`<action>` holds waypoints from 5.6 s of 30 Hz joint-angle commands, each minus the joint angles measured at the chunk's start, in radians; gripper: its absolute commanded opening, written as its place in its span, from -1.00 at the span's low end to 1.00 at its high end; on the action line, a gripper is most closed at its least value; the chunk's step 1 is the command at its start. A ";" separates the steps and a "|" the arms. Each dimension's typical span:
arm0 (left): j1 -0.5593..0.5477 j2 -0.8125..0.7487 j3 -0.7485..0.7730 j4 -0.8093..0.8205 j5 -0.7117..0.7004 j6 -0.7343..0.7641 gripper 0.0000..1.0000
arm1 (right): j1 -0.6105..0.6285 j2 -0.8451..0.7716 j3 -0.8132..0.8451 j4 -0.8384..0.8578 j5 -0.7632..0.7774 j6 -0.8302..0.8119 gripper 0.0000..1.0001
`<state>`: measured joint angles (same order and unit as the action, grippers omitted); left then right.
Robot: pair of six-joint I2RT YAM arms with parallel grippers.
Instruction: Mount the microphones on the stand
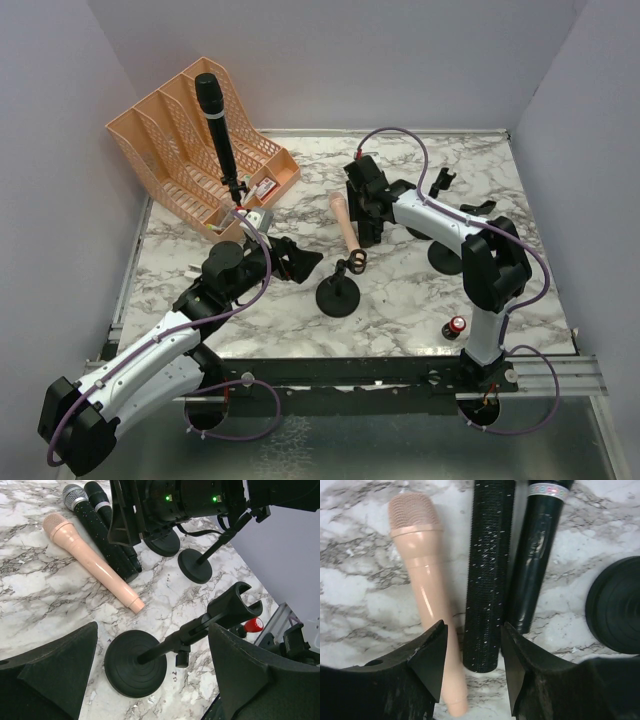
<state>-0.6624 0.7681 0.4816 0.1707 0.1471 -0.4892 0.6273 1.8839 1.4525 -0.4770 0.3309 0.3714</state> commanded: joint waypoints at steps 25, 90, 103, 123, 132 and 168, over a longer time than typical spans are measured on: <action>-0.001 0.034 -0.010 0.036 0.002 -0.021 0.79 | -0.077 0.107 0.055 0.059 -0.427 -0.226 0.19; -0.089 0.369 0.388 0.370 0.416 -0.148 0.62 | -0.024 -0.874 -0.631 1.123 -0.683 0.336 -0.48; -0.093 0.355 0.387 0.371 0.478 -0.029 -1.00 | -0.024 -0.945 -0.673 1.094 -0.737 0.389 -0.04; -0.092 0.351 0.357 0.363 0.575 0.042 -1.00 | -0.024 -0.923 -0.606 0.999 -0.728 0.426 -0.54; -0.092 0.291 0.316 0.122 0.383 0.178 0.41 | -0.024 -1.014 -0.628 0.869 -0.609 0.126 -0.99; -0.092 0.441 0.308 -0.112 0.508 0.785 -0.19 | -0.024 -1.187 -0.674 0.729 -0.521 -0.016 -0.99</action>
<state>-0.7540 1.1927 0.8013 -0.0082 0.6094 0.3347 0.6029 0.6914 0.7887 0.2363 -0.1715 0.3733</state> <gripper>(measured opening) 0.462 0.376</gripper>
